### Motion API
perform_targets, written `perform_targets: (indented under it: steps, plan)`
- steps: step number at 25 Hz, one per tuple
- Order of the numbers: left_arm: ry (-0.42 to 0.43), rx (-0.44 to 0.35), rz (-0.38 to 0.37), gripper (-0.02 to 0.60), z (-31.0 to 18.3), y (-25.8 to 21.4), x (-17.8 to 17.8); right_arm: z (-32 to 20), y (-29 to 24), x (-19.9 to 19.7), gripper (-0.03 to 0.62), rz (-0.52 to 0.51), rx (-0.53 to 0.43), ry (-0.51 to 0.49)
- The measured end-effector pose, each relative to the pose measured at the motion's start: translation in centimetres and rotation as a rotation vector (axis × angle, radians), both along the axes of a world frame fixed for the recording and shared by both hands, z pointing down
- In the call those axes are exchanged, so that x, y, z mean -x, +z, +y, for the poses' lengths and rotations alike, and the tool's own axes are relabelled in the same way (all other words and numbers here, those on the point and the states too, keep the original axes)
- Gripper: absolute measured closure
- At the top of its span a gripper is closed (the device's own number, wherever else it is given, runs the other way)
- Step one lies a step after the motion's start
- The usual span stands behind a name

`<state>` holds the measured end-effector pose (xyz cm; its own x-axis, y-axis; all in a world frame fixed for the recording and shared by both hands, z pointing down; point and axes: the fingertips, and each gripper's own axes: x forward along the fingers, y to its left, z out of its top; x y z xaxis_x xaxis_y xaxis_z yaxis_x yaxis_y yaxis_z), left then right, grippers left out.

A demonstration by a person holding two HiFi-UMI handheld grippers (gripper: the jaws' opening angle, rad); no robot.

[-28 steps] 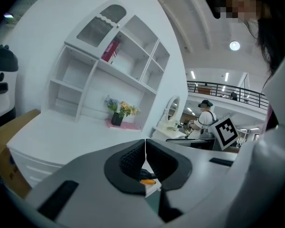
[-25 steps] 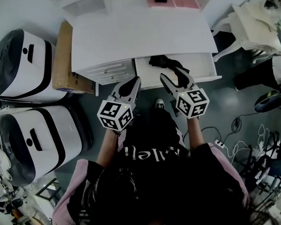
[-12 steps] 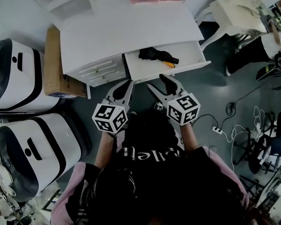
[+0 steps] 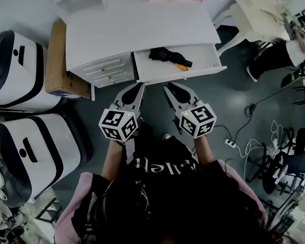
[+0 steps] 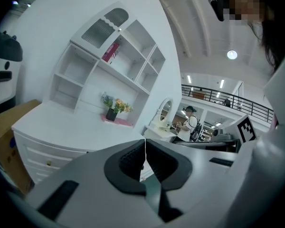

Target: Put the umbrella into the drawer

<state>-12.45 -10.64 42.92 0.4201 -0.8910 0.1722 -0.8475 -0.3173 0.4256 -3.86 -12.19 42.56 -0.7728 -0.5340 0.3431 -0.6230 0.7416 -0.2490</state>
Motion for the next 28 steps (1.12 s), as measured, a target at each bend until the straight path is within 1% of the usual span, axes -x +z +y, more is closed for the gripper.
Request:
perform_targets:
  steps: [3,5,11,16,20,28]
  plan:
    - [-0.036,-0.003,0.012,0.565,0.7,-0.3,-1.3,1.0,-0.2,-1.7,0.511,-0.004,0.004,-0.014]
    - [-0.051,-0.005,0.015,0.565,1.4,-0.6,-2.7,1.8,-0.2,-3.4,0.511,-0.006,0.009,-0.022]
    - [-0.066,-0.011,-0.004,0.565,5.0,-1.1,-8.3,5.0,0.2,-8.3,0.512,-0.005,0.01,-0.054]
    - [-0.089,-0.018,-0.023,0.565,8.3,-1.7,-11.7,7.6,-0.1,-10.7,0.513,-0.018,0.002,-0.101]
    - [-0.113,-0.021,-0.037,0.565,10.7,-1.8,-13.2,9.7,-0.1,-11.5,0.519,-0.024,-0.009,-0.138]
    - [-0.169,-0.027,-0.052,0.565,14.4,-1.8,-14.0,13.1,0.1,-11.8,0.533,-0.008,-0.04,-0.198]
